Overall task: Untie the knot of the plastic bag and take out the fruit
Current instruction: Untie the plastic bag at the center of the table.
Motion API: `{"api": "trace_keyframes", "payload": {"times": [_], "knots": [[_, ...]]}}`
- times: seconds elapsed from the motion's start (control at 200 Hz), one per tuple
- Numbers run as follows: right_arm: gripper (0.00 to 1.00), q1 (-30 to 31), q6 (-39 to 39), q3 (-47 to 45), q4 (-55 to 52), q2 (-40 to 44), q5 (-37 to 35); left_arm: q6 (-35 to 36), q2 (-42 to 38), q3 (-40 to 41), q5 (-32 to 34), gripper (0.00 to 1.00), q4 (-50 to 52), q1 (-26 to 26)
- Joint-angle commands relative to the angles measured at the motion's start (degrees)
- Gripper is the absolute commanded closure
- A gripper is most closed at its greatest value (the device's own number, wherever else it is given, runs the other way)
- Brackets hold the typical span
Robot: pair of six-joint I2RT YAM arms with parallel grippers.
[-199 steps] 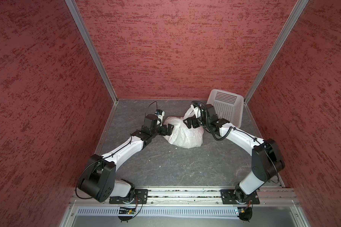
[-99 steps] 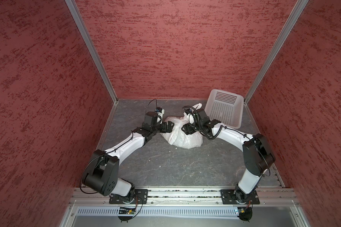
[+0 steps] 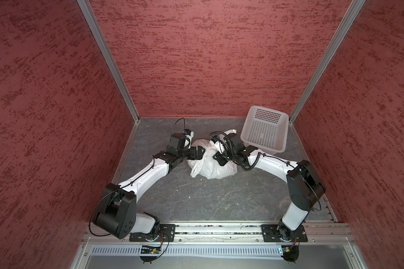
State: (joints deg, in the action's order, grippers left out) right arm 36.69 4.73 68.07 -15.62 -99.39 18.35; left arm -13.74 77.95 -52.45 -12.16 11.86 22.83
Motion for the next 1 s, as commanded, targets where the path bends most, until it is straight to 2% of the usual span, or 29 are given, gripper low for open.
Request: {"api": "trace_keyframes", "payload": {"times": [0.0, 0.195, 0.331, 0.561, 0.671, 0.872, 0.997], "knots": [[0.91, 0.9, 2.87, -2.14, 0.74, 4.04, 5.3, -1.5, -3.66, 1.82, 0.7, 0.0, 2.32, 0.1], [0.91, 1.28, 4.27, -6.16, 0.34, 8.27, 6.18, -1.44, -4.11, 3.05, -0.14, 0.0, 3.91, 2.77], [0.92, 1.27, 5.3, -7.51, -0.27, 9.55, 6.4, -1.61, -2.82, 3.72, 1.7, 0.0, 3.86, 4.92], [0.93, 1.29, 4.68, -8.72, 0.82, 9.75, 5.74, -4.31, -0.87, 6.38, 1.03, 0.04, -1.06, 5.56], [0.93, 1.29, 3.84, -9.55, 1.87, 9.85, 5.0, -4.94, 0.93, 7.53, -0.03, 0.12, -2.37, 5.71], [0.93, 1.28, 2.52, -10.93, 3.97, 10.5, 4.33, -5.34, 2.86, 8.25, -2.03, 0.34, -5.59, 6.59], [0.93, 1.29, 2.17, -10.99, 4.56, 10.62, 3.81, -5.25, 3.87, 7.61, -2.15, 0.57, -5.88, 7.01]]}}
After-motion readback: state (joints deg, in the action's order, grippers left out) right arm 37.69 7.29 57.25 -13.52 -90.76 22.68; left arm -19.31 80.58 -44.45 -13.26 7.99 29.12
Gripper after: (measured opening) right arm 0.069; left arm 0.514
